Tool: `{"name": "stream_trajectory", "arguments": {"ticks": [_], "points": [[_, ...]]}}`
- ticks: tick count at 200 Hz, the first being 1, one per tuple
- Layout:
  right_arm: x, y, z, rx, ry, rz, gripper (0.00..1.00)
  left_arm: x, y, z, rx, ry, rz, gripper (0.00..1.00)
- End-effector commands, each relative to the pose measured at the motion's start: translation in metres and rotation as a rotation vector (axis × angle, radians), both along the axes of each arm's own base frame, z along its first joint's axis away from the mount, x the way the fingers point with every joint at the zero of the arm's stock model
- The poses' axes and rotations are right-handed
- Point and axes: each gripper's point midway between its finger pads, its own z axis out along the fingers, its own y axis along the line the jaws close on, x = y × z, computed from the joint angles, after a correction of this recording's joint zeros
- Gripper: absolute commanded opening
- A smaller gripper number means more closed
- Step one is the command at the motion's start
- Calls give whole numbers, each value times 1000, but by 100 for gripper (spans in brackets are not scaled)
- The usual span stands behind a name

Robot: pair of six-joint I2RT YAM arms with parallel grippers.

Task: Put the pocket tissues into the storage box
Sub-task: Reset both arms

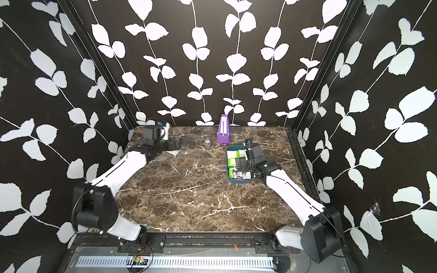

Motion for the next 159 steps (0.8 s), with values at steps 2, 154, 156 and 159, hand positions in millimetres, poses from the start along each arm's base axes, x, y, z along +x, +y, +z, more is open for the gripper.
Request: {"name": "stream_trajectory", "arguments": {"ticks": [2,154,156,159], "points": [[14,-21,35,8,-115,-54,99,-7,20,1,161,-72,46,99],[32,-100,-9,-41,-129,-273,99,-20,100,-105,419,-139,204,99],[32,-100,-11,-46,-134,-272,100,-20,101,-105,416,-142,209,99],[33,-101,-12,-52,-143,-271,100,-20,103,-107,416,-141,217,99]]}}
